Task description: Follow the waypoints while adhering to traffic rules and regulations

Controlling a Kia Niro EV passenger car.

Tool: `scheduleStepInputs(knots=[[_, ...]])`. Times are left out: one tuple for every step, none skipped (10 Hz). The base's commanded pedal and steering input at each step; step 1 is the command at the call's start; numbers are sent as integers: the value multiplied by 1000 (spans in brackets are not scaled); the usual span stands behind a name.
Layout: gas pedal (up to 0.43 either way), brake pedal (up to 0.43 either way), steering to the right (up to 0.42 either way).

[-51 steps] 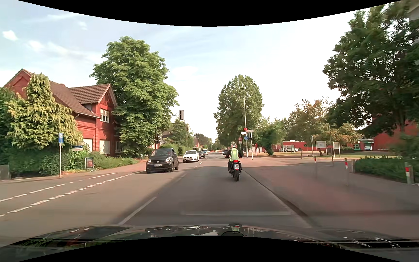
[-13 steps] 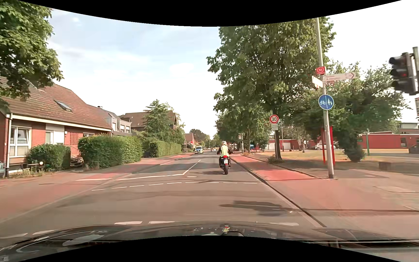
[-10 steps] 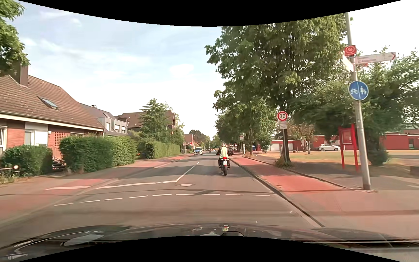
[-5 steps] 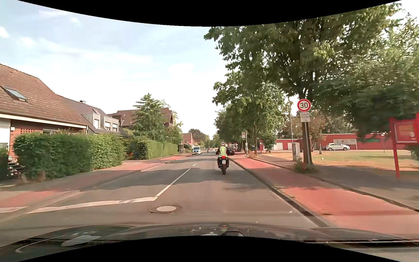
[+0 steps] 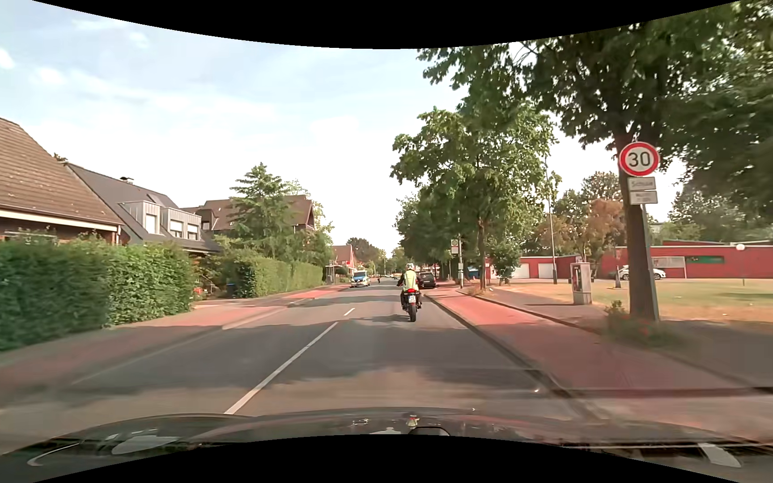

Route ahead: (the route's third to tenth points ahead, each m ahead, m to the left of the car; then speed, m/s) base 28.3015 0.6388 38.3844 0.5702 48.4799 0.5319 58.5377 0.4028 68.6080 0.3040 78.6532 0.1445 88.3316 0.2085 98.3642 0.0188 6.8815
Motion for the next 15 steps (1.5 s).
scheduleStepInputs(knots=[[138, 0, 0], [138, 0, 0], [150, 0, 0], [150, 0, 0], [150, 0, 0], [150, 0, 0], [138, 0, 0], [138, 0, 0], [138, 0, 0], [138, 0, 0], [138, 0, -1], [138, 0, -2], [138, 0, -3], [138, 0, -5], [138, 0, -7]])
